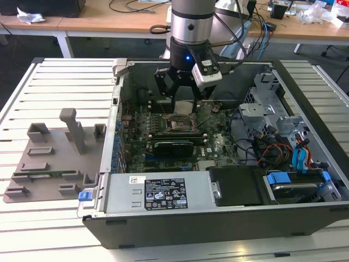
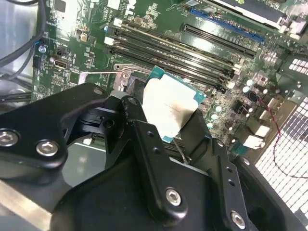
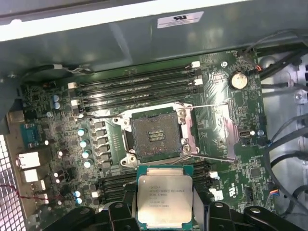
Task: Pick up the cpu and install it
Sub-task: 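Place the cpu into insertion slot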
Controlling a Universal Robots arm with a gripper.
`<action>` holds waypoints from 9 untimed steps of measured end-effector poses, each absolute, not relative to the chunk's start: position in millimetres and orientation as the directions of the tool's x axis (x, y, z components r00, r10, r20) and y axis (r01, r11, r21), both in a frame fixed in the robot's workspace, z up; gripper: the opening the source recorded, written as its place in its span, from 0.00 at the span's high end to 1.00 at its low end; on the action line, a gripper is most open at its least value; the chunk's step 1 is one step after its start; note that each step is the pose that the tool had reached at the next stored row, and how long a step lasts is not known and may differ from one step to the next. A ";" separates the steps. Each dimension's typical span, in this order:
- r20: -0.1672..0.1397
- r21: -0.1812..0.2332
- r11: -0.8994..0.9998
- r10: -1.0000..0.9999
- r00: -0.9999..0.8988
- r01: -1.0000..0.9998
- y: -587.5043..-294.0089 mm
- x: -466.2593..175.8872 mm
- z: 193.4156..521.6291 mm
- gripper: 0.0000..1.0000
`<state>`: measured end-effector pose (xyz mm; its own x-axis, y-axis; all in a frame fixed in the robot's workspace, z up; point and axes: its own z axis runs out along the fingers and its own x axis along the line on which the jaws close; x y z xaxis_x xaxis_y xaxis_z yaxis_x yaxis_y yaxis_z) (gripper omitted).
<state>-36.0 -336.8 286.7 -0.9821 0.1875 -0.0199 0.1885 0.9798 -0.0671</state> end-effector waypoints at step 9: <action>-0.020 -0.069 0.947 0.313 -0.950 0.314 -336.8 -36.0 286.5 0.45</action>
<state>-36.0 -336.8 286.5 -0.9495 0.3131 -0.0204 0.3138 0.9470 -0.0687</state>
